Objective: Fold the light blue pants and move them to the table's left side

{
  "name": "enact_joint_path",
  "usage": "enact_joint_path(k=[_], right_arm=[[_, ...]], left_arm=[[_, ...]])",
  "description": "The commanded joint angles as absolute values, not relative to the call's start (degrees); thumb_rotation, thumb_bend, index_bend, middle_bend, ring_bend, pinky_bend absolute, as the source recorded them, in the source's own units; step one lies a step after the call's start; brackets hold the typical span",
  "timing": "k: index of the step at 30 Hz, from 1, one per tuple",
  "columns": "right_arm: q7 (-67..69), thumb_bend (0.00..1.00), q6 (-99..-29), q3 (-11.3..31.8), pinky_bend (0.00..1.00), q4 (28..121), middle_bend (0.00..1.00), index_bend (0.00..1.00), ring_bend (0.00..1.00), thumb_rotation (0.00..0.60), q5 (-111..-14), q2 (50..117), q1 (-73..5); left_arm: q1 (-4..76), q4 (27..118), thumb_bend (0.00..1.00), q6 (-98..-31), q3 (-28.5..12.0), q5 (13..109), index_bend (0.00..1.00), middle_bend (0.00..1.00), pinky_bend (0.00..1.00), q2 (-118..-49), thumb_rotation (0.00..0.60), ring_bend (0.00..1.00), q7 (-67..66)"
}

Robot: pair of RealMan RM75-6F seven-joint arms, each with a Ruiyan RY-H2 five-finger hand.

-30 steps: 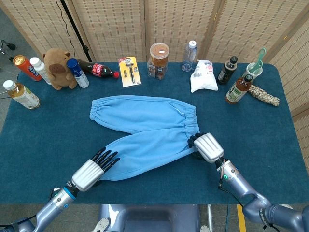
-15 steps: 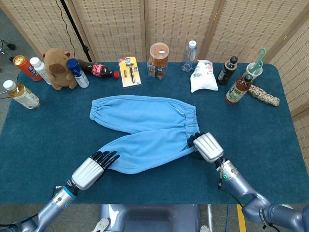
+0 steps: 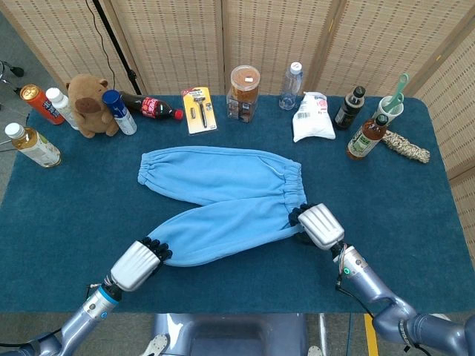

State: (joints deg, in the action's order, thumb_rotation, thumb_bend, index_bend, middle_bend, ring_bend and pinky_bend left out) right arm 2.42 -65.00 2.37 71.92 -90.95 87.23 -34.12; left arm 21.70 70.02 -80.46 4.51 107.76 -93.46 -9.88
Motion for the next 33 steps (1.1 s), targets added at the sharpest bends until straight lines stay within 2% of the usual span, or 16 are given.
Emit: enact_joint_path(k=[1,8,18,26,33], right_arm=[[3.3,0.75,-64.7,2.5,0.6,72.3,0.53,0.65,0.48,0.6,-90.5,87.0,-34.1],[4.6,0.76,-63.6,3.6,0.6,73.7,0.53,0.65,0.49,0.6,-88.9,86.2,-34.6],[3.5,0.78,-58.3,8.8,0.6,78.1,0.53,0.65,0.49,0.6,-79.9,84.7,-36.4],[-2.6,0.78,-52.3,14.1,0.6,78.1,0.53,0.65,0.49,0.6,-68.5,84.7,-39.6],[-8.5,0.78,-51.8,17.2,0.6,73.6,0.53,0.65,0.49,0.6,-62.2,87.5,-42.5]], left_arm=[[21.8,70.1,0.63,-81.7,4.1,107.8,0.7,0.59,0.65,-93.2,0.6,0.57,-9.2],[22.3,71.0,0.64,-83.4,2.5,106.7,0.74,0.62,0.66,-91.8,0.6,0.59,-7.2],[24.5,73.8,0.64,-82.4,-2.1,102.7,0.75,0.63,0.66,-88.7,0.6,0.6,-6.3],[27.5,74.8,0.64,-78.6,-6.4,97.7,0.75,0.63,0.66,-87.1,0.6,0.6,-5.3],[30.7,75.0,0.64,-73.9,-9.7,93.4,0.76,0.63,0.66,-86.7,0.6,0.6,-7.4]])
